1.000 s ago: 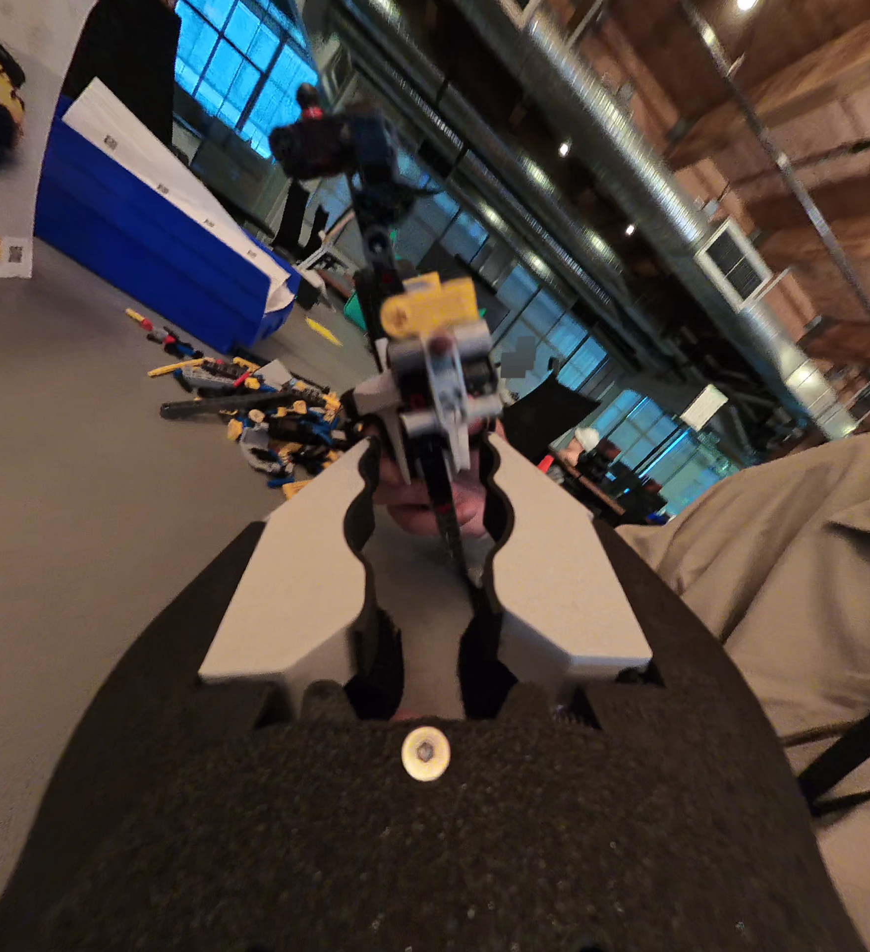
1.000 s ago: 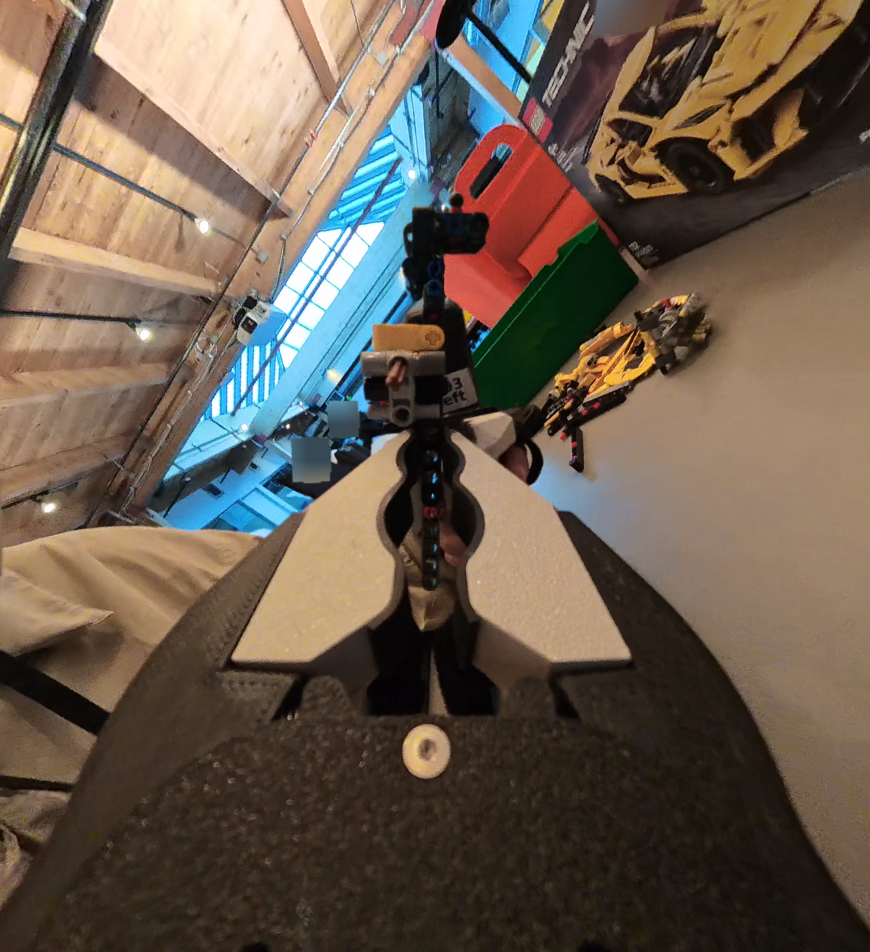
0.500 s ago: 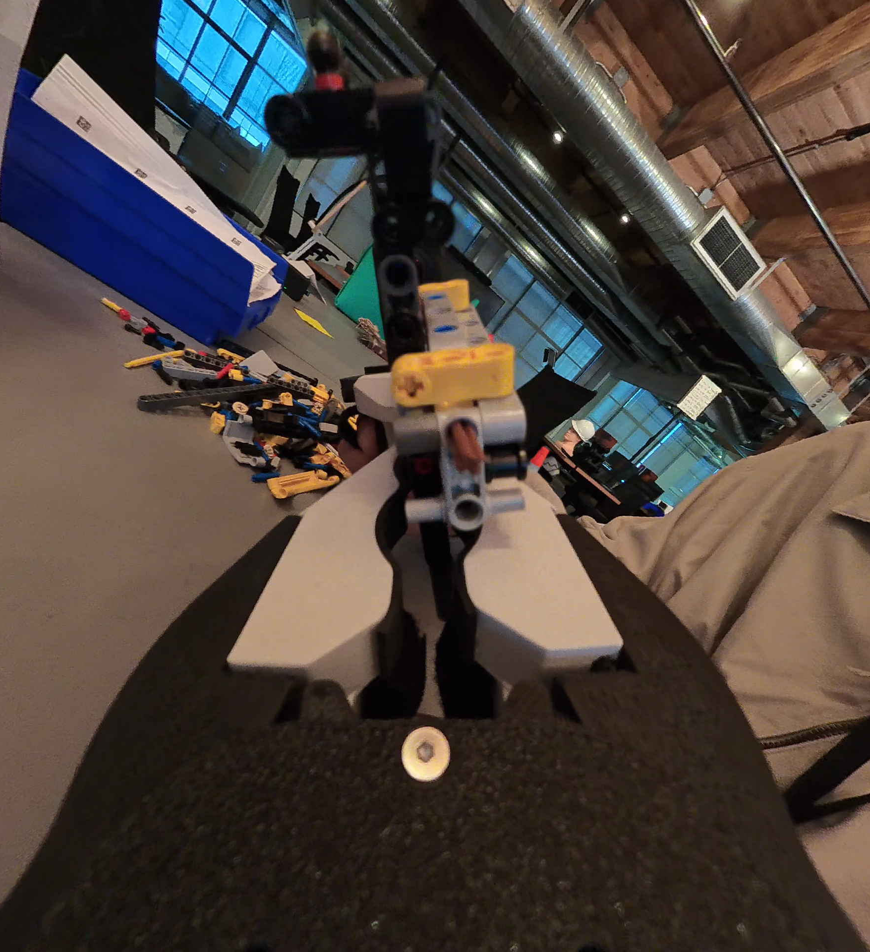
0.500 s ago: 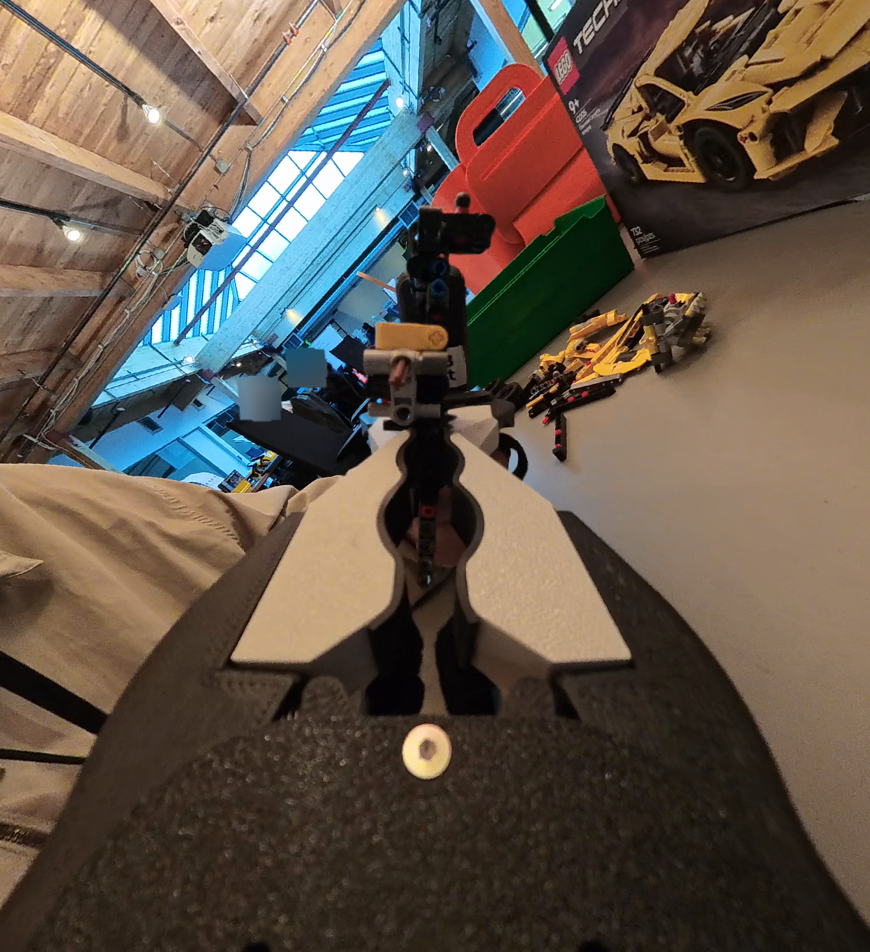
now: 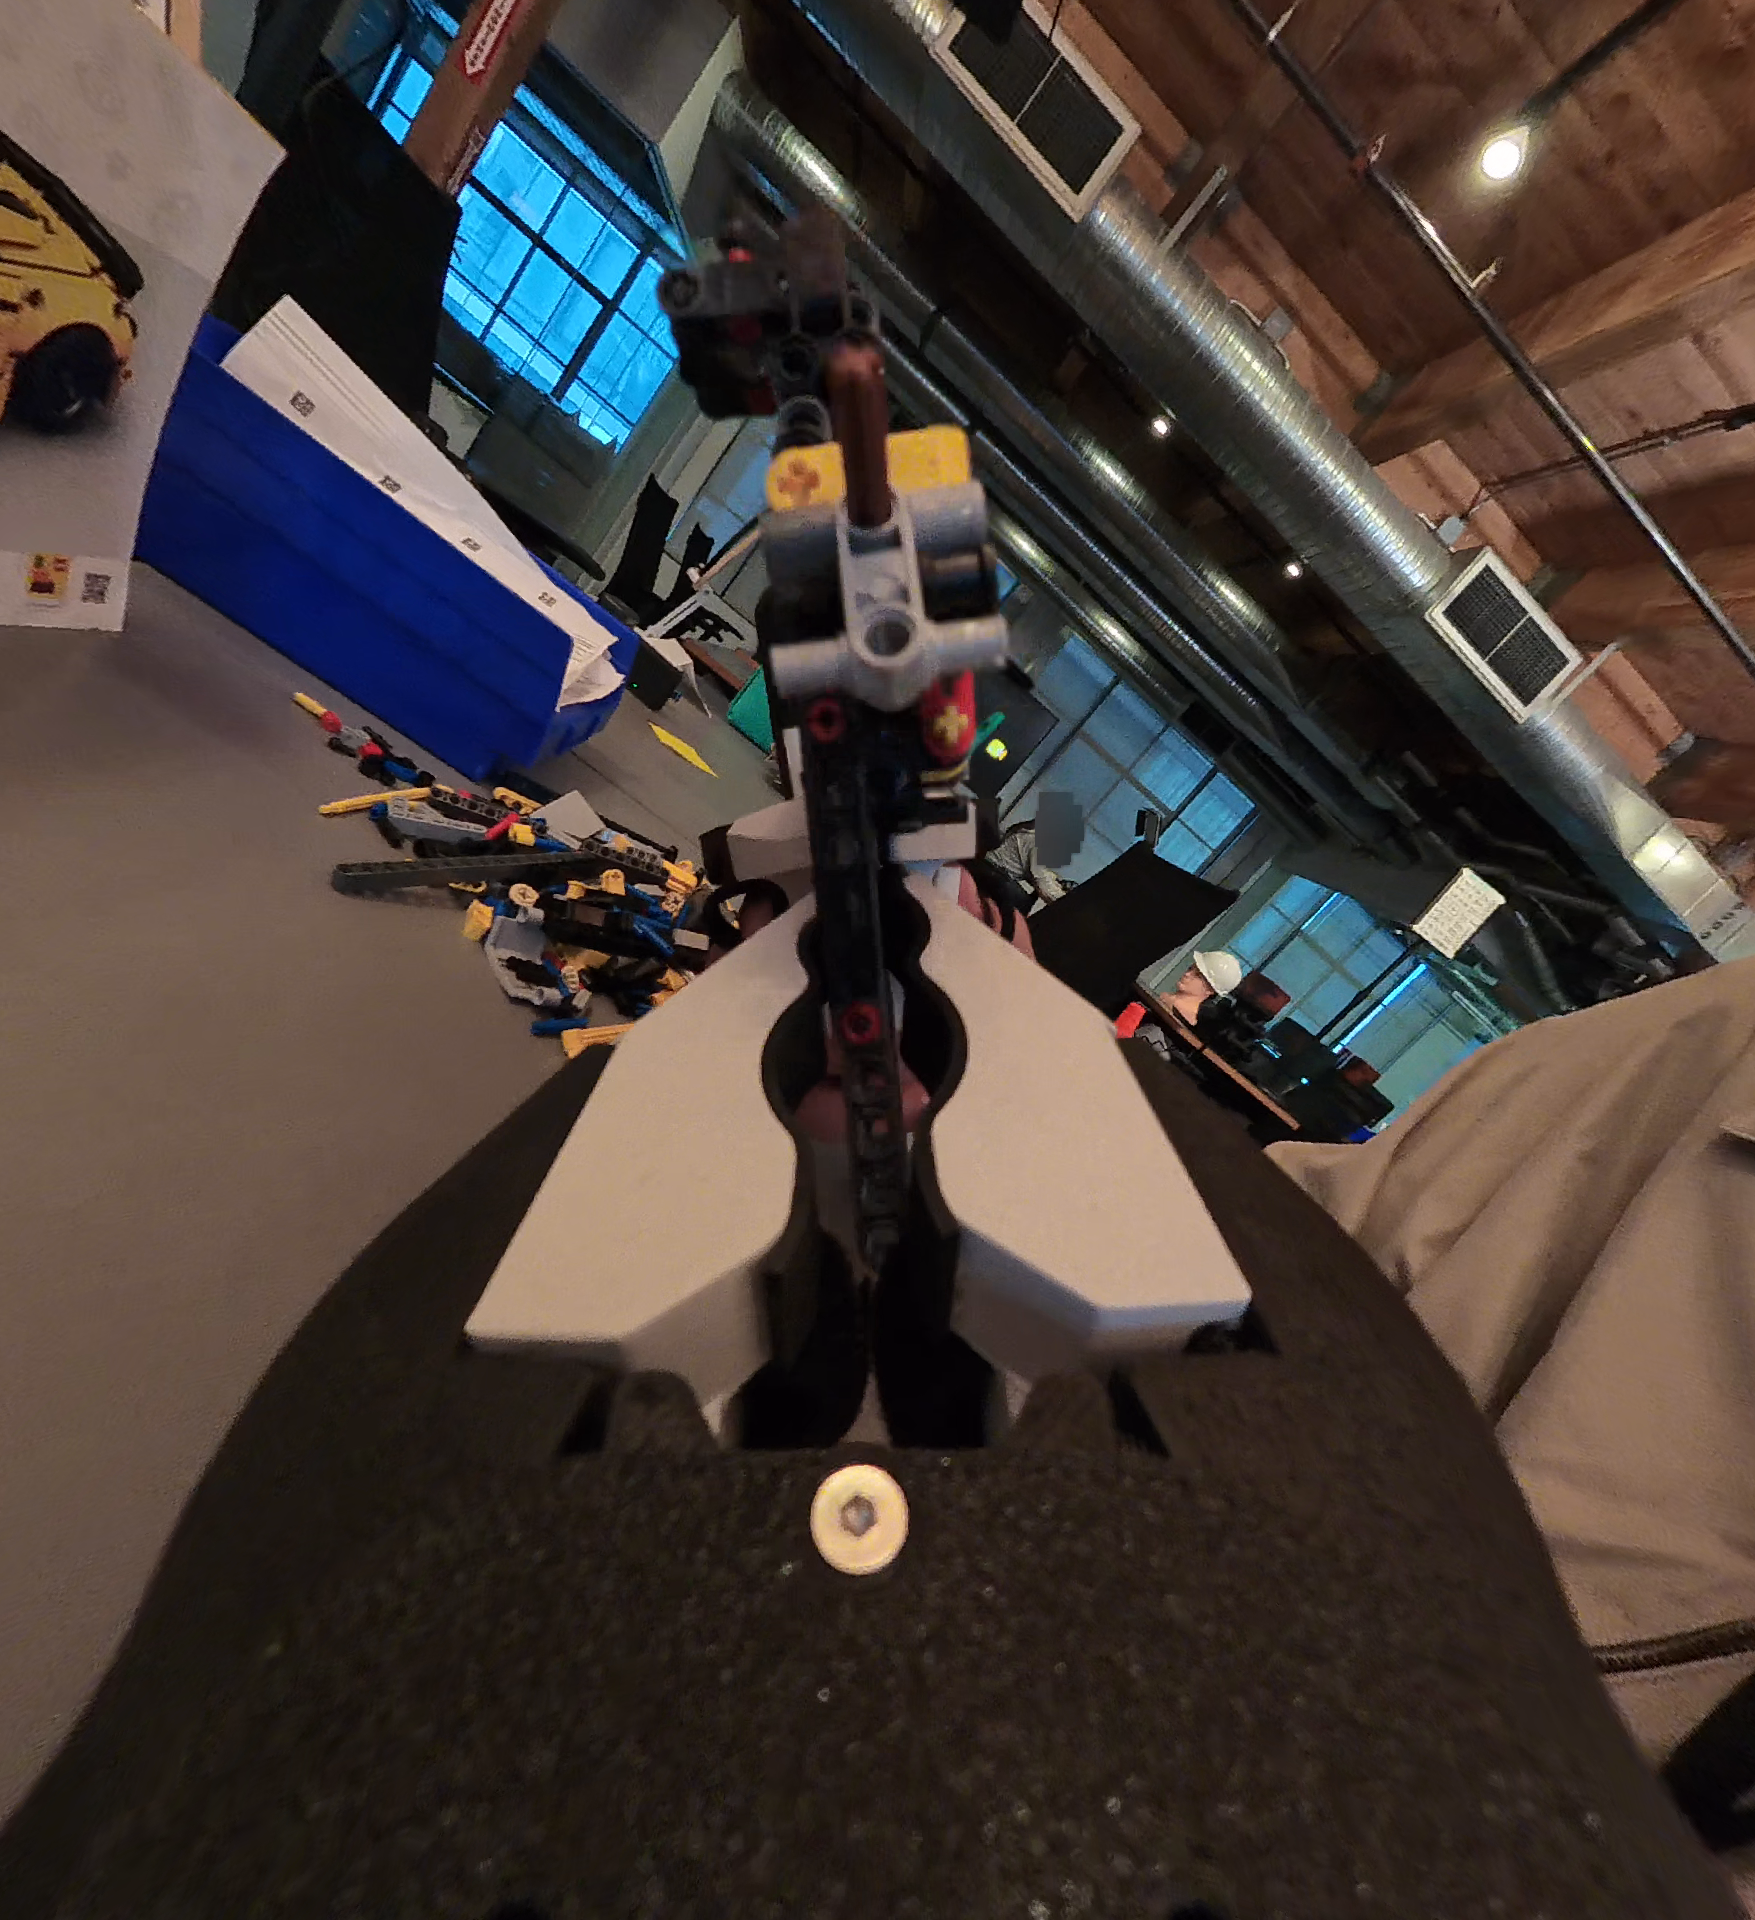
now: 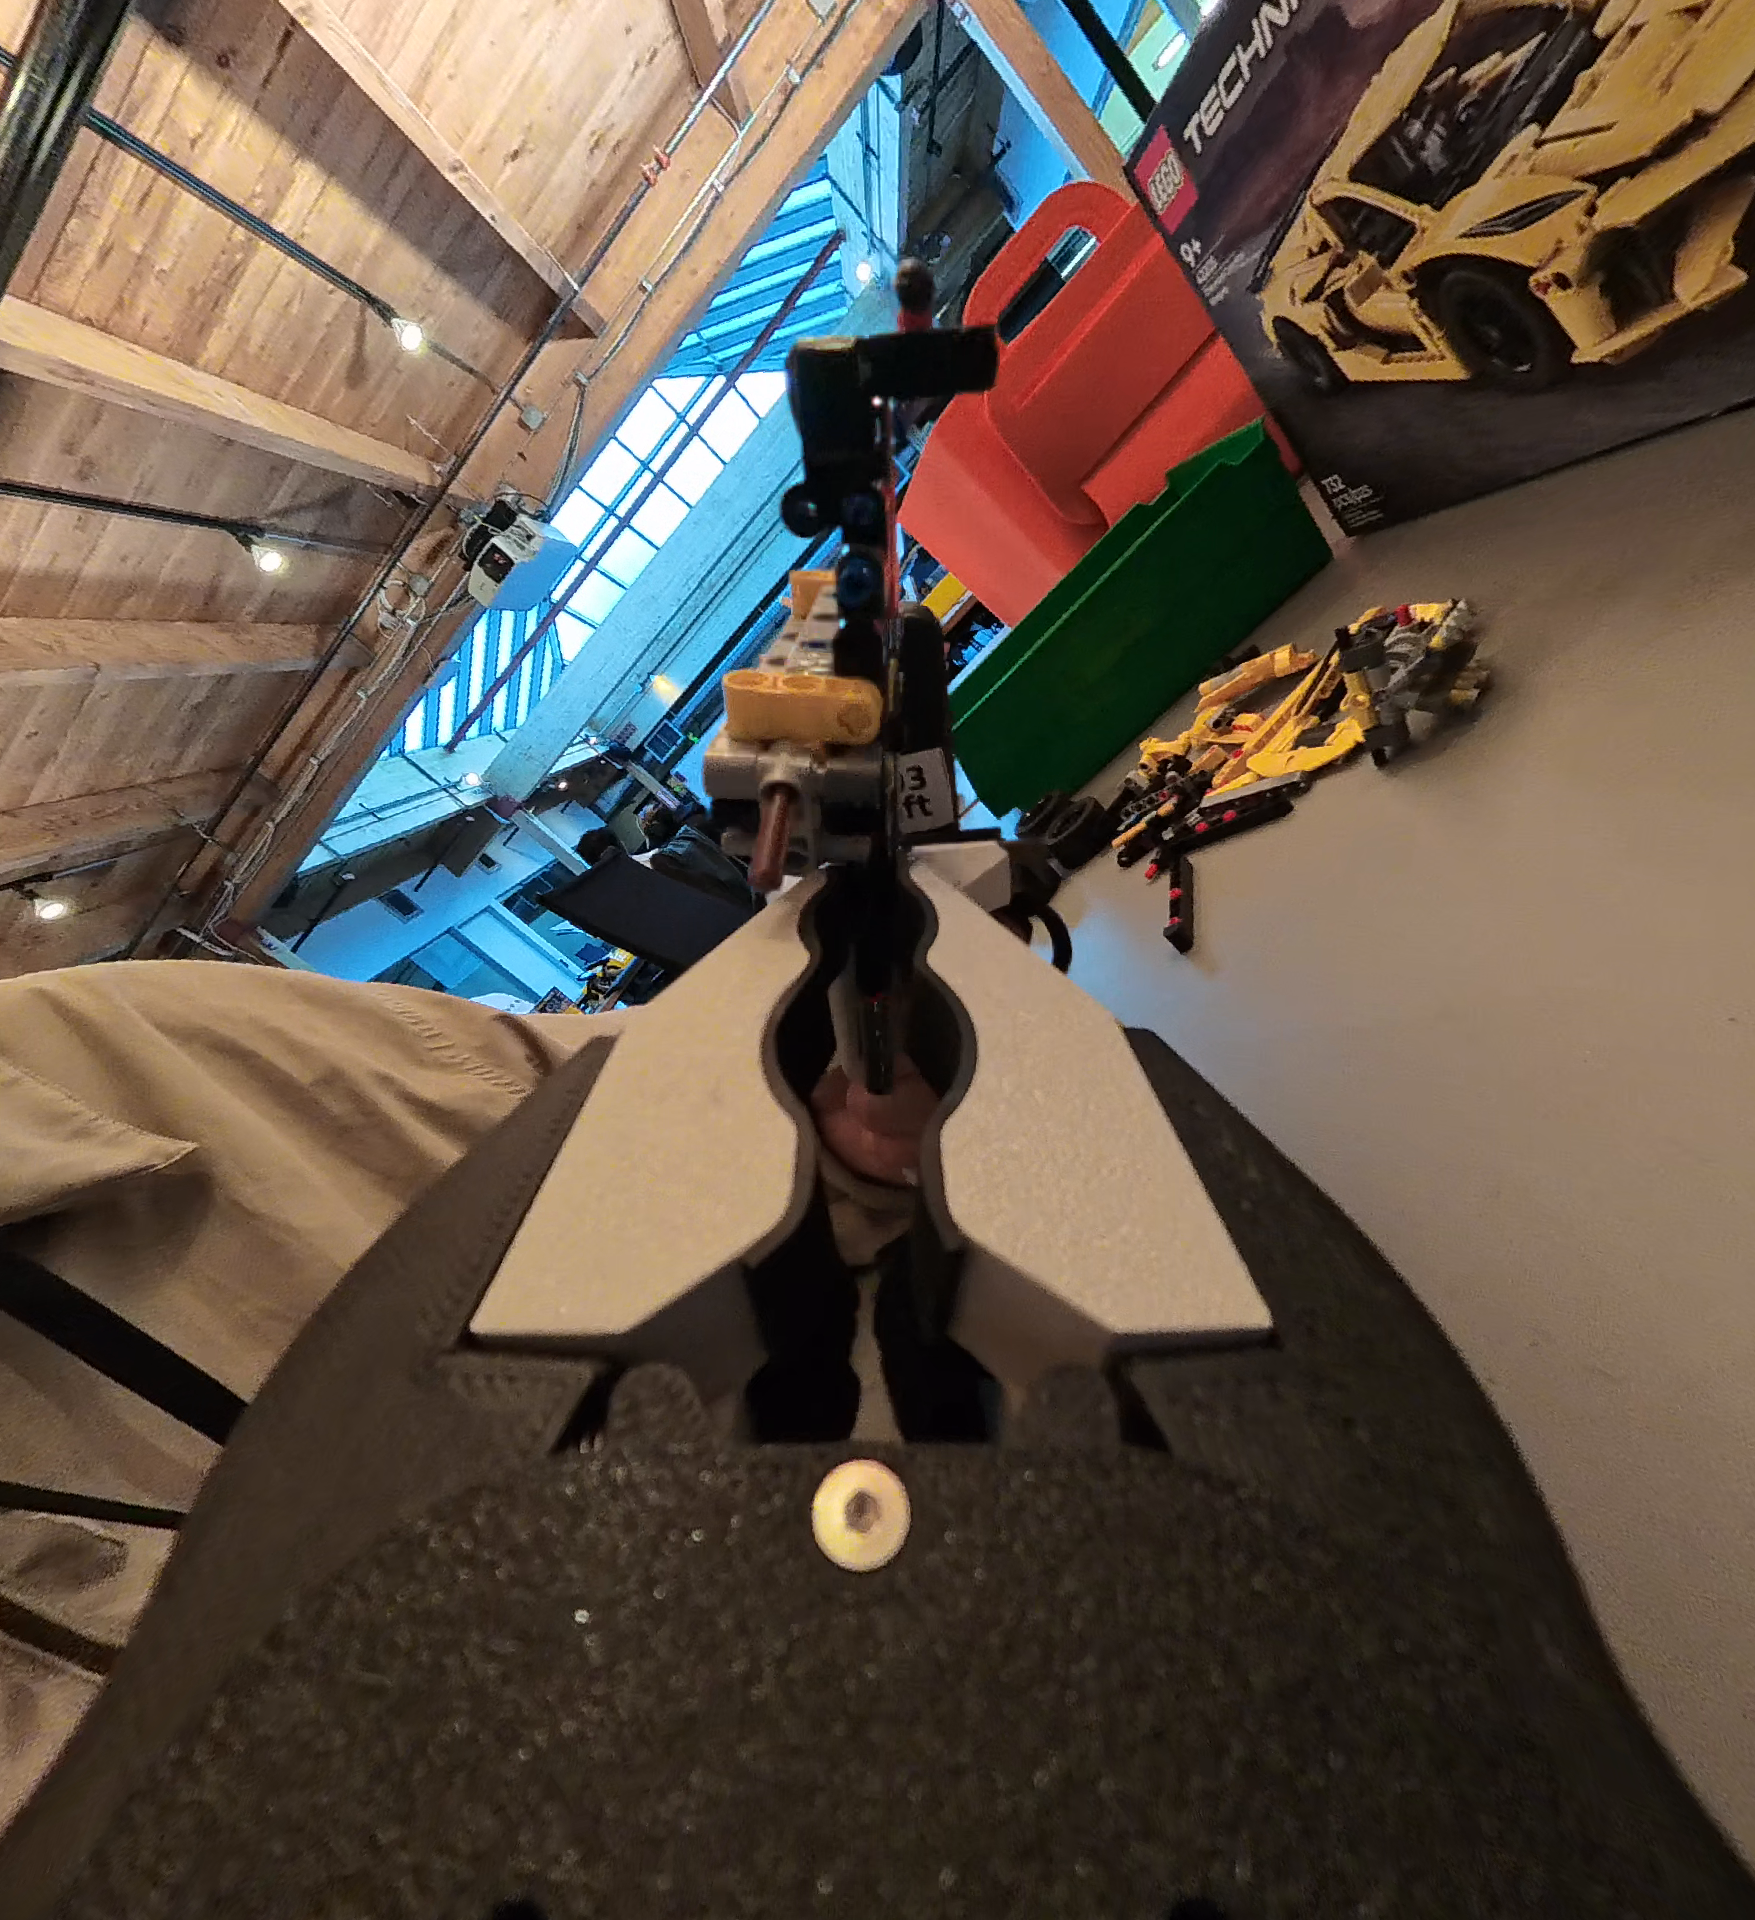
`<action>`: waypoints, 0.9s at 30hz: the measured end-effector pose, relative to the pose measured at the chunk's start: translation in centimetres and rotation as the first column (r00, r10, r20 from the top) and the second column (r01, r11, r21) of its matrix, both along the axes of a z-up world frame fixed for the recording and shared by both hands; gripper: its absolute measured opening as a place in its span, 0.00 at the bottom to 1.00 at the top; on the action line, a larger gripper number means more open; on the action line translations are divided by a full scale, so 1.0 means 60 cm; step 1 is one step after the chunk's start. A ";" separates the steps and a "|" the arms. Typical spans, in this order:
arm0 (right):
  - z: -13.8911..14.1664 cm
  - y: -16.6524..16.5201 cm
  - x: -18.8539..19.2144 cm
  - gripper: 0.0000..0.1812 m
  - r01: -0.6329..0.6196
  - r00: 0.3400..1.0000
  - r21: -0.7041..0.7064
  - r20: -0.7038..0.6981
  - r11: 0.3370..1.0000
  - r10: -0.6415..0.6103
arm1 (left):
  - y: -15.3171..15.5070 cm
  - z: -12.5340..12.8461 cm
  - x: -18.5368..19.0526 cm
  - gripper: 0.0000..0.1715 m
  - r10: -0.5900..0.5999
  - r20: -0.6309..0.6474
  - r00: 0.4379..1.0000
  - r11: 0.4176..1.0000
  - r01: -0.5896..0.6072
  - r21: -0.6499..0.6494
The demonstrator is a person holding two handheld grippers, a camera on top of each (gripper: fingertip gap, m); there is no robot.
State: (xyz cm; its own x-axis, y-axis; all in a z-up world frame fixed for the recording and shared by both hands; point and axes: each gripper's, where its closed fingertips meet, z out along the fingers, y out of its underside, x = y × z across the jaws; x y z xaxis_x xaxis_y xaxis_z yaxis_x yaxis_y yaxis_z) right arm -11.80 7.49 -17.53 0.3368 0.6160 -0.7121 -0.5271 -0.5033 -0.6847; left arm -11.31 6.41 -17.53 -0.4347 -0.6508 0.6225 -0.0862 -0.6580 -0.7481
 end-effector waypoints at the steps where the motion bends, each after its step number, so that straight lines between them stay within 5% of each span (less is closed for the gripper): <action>1: 0.003 -0.001 -0.002 0.03 0.005 1.000 0.018 0.010 1.000 -0.005 | -0.001 0.001 -0.002 0.04 -0.004 0.009 1.000 1.000 0.004 0.002; 8: 0.006 -0.010 -0.019 0.05 0.000 0.973 0.133 0.228 0.991 -0.031 | -0.011 0.005 -0.017 0.04 -0.098 0.073 0.993 0.994 0.095 0.048; 12: 0.022 -0.021 -0.006 0.18 0.012 0.932 0.259 0.348 0.966 -0.105 | -0.022 0.026 -0.033 0.04 -0.133 0.147 0.980 0.990 0.123 0.073; 14: 0.044 -0.031 0.005 0.18 0.030 0.931 0.333 0.333 0.942 -0.147 | -0.036 0.034 -0.040 0.04 -0.176 0.173 0.969 0.983 0.163 0.083; 19: 0.079 -0.069 -0.016 0.18 -0.102 0.978 0.376 0.206 0.921 0.025 | -0.044 0.040 -0.042 0.04 -0.102 0.227 0.968 0.957 0.033 0.289; 24: 0.076 -0.071 -0.024 0.18 -0.123 0.971 0.368 0.235 0.922 0.036 | -0.024 0.020 -0.036 0.04 0.003 0.214 0.977 0.844 -0.118 0.524; 27: 0.065 -0.064 -0.025 0.21 -0.117 0.966 0.341 0.258 0.933 0.026 | -0.008 0.004 -0.029 0.05 0.107 0.232 0.967 0.641 -0.245 0.728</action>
